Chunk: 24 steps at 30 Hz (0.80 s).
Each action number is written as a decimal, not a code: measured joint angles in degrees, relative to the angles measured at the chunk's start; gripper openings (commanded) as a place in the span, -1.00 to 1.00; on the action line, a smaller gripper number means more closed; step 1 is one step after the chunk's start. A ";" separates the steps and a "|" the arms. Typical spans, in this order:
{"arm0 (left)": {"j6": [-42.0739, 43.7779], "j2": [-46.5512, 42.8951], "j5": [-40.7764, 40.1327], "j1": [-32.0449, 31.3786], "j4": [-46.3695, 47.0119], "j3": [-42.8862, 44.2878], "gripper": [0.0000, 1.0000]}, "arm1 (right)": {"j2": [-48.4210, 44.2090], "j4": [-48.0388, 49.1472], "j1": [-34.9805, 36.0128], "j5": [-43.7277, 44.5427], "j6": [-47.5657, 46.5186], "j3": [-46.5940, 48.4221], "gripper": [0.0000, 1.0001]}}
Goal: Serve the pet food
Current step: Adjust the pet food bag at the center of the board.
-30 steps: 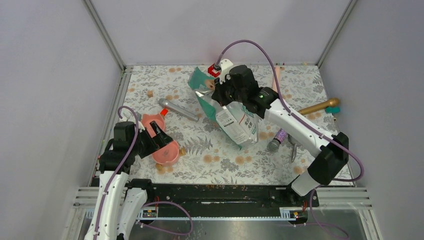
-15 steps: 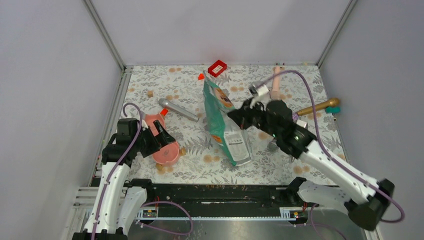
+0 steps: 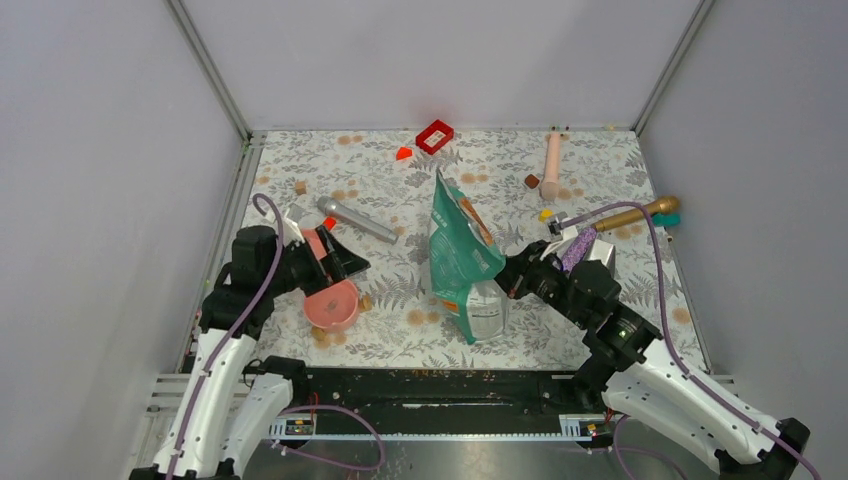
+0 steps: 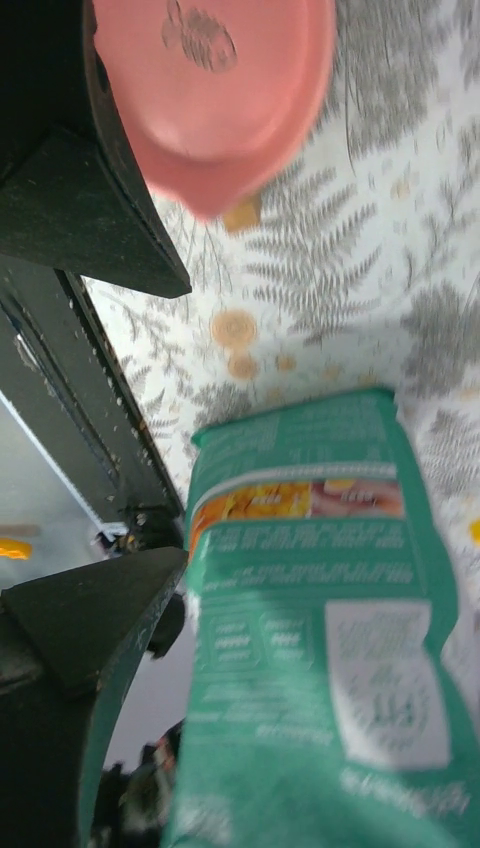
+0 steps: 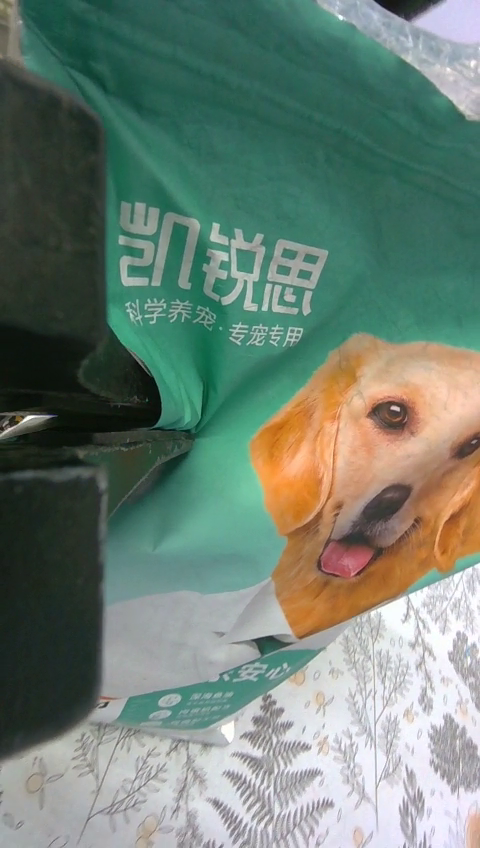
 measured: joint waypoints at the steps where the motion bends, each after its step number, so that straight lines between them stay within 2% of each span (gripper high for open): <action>1: -1.05 -0.31 -0.07 -1.86 1.46 0.00 0.97 | -0.76 -0.87 0.00 0.81 0.28 -0.04 -0.99; 7: -6.54 2.75 -2.01 -16.98 12.26 0.09 0.97 | -2.19 -3.58 -0.02 2.99 2.93 -0.24 -1.00; 8: -7.02 5.51 -2.75 -20.85 14.34 0.68 0.97 | -2.19 -3.85 -0.02 2.97 3.34 -0.24 -1.00; 12: -6.51 14.45 -4.00 -27.85 18.45 4.48 0.97 | -2.16 -4.44 -0.04 2.67 4.37 -0.24 -1.00; 17: -3.72 22.29 -6.62 -30.45 20.98 11.28 0.97 | -2.54 -5.53 -0.09 2.29 4.59 -0.11 -1.00; 24: -1.70 28.63 -5.95 -32.39 27.10 16.57 0.97 | -2.19 -8.20 -0.31 2.19 4.13 1.40 -1.00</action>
